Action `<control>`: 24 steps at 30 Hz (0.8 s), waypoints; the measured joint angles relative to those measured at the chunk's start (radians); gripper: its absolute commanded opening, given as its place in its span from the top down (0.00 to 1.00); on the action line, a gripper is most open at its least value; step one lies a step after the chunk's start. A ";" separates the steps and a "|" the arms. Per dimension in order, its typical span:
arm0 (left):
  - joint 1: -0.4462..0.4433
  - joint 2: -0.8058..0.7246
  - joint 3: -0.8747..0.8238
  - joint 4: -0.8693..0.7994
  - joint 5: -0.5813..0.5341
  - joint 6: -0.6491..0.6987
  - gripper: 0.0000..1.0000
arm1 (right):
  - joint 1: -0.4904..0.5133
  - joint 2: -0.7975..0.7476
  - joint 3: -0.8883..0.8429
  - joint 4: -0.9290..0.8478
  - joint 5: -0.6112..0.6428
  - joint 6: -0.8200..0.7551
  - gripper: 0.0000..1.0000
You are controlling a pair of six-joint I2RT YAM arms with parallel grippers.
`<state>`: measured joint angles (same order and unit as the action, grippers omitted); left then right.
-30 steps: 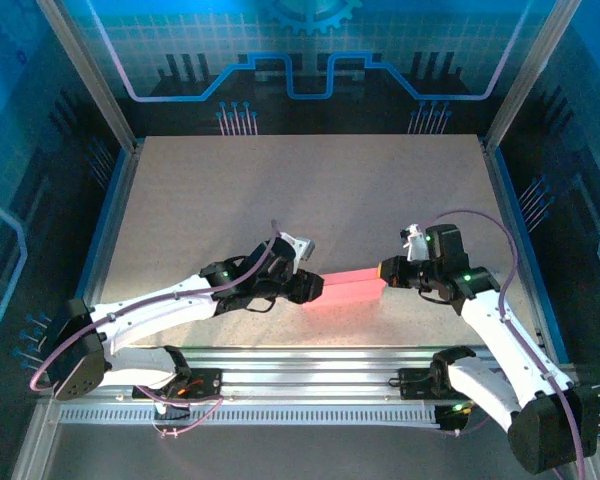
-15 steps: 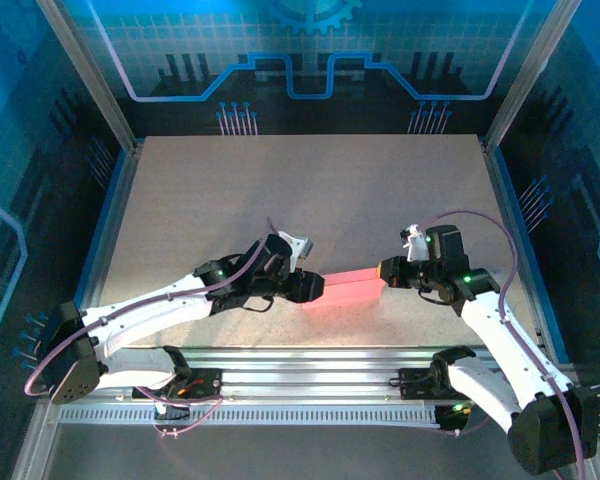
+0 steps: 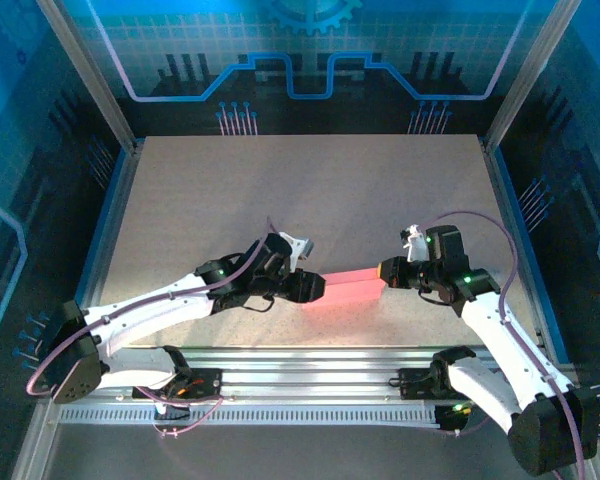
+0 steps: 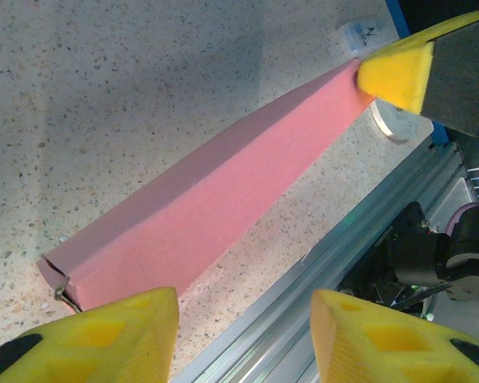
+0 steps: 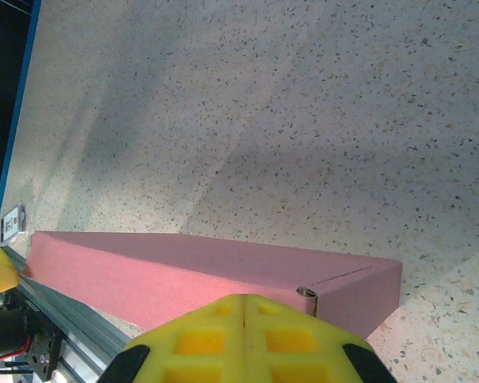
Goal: Fold the paper box
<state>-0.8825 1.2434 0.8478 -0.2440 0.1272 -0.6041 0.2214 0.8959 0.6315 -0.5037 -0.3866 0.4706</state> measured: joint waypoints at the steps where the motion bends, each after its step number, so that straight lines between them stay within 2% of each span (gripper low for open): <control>1: 0.001 0.002 -0.005 0.002 0.001 0.000 0.53 | 0.000 0.000 0.000 0.000 0.000 0.000 0.95; 12: 0.010 -0.003 -0.060 0.072 0.000 -0.001 0.56 | 0.000 0.000 0.000 0.000 0.001 0.000 0.95; 20: 0.013 -0.046 -0.145 0.195 -0.002 -0.048 0.56 | 0.000 0.000 0.000 0.000 0.004 0.000 0.95; 24: 0.013 -0.054 -0.143 0.189 0.000 -0.053 0.55 | 0.000 0.000 0.005 -0.005 0.002 0.000 0.90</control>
<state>-0.8696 1.1893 0.7048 -0.0547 0.1272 -0.6567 0.2214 0.8959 0.6361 -0.5083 -0.3843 0.4709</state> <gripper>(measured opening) 0.443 0.073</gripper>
